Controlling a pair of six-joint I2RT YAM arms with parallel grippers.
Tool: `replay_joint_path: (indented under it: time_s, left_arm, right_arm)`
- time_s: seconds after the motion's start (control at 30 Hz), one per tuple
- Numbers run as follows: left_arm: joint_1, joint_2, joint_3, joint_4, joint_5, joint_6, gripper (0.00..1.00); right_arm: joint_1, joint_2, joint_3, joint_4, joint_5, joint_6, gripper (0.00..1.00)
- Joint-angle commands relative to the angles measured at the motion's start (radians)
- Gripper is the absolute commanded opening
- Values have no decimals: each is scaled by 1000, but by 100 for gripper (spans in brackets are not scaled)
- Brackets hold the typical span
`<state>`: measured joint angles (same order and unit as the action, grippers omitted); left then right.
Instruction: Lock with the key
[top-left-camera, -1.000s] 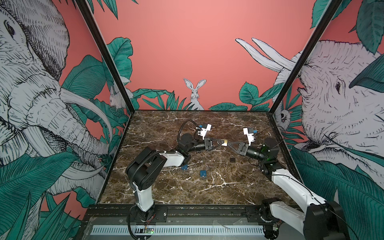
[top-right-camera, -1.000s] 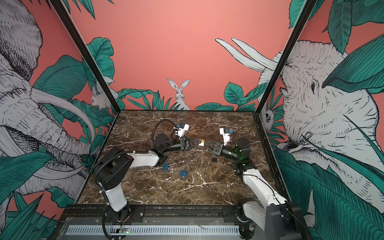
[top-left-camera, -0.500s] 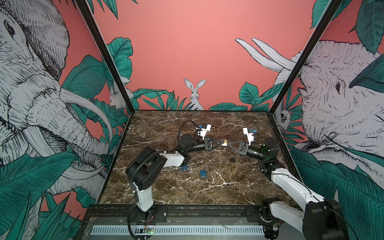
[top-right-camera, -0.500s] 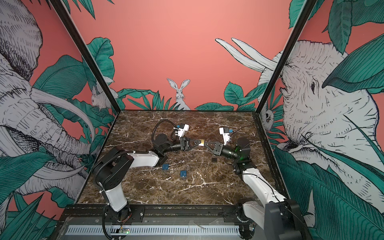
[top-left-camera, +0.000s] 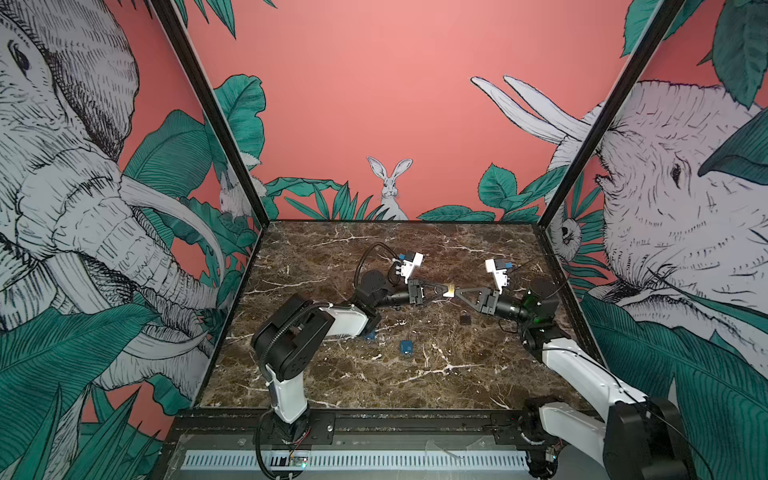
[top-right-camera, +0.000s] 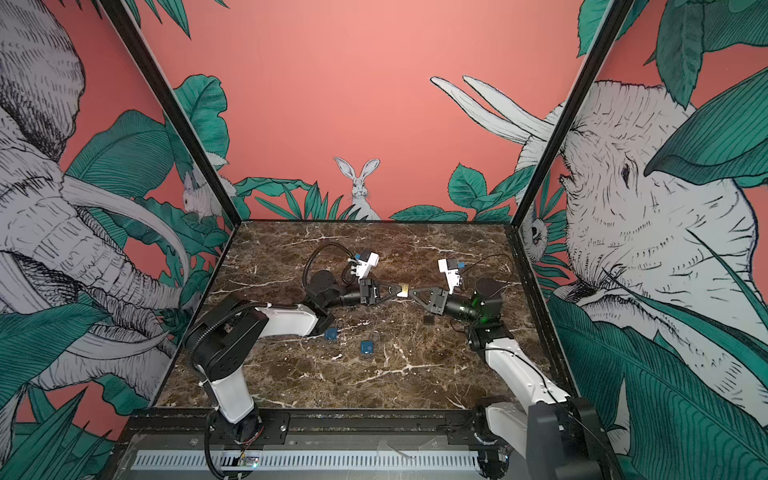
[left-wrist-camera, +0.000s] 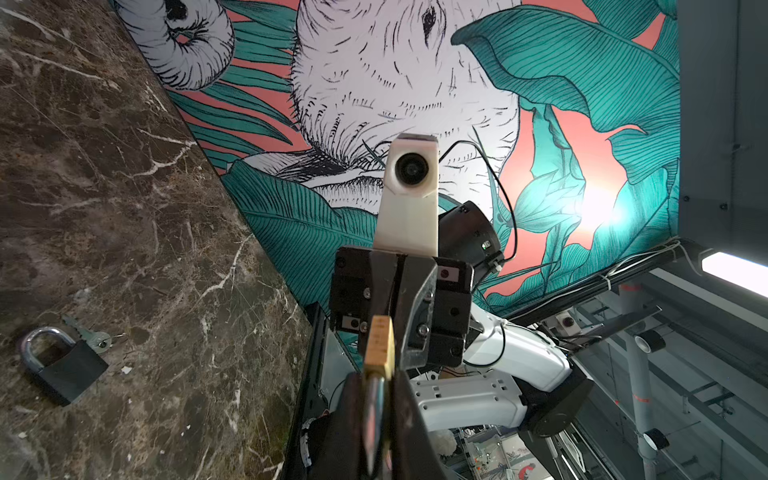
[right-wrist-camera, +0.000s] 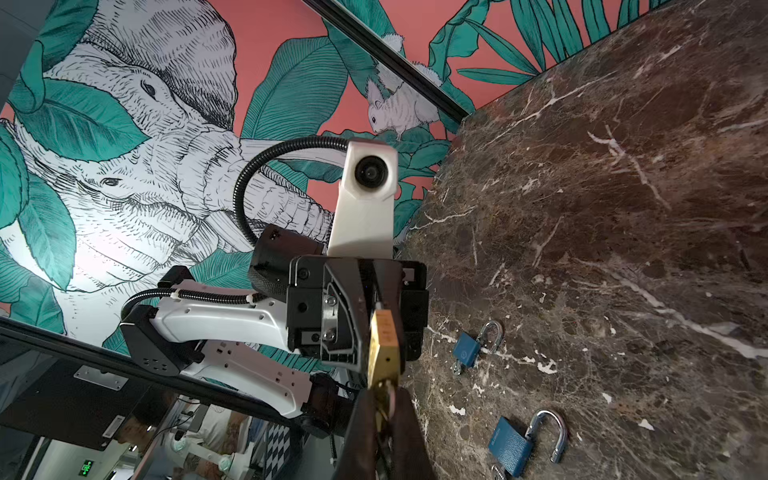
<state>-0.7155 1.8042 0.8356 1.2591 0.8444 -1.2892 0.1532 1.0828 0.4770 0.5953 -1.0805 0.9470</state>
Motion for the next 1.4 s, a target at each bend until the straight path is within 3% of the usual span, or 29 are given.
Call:
replay_joint_path:
  time_s: [0.0, 0.63, 0.97, 1.37]
  left_arm:
    - [68, -59, -20, 47, -27, 10, 0]
    - [83, -71, -8, 27, 13, 29, 0]
    - [22, -35, 91, -41, 68, 58, 0]
    - [-17, -47, 97, -59, 85, 62, 19]
  right_arm:
    - [-65, -15, -9, 58, 56, 3, 0]
    - [-85, -28, -32, 113, 11, 37, 0]
    - [5, 7, -7, 100, 47, 9, 0]
    - [14, 35, 6, 109, 64, 2, 0]
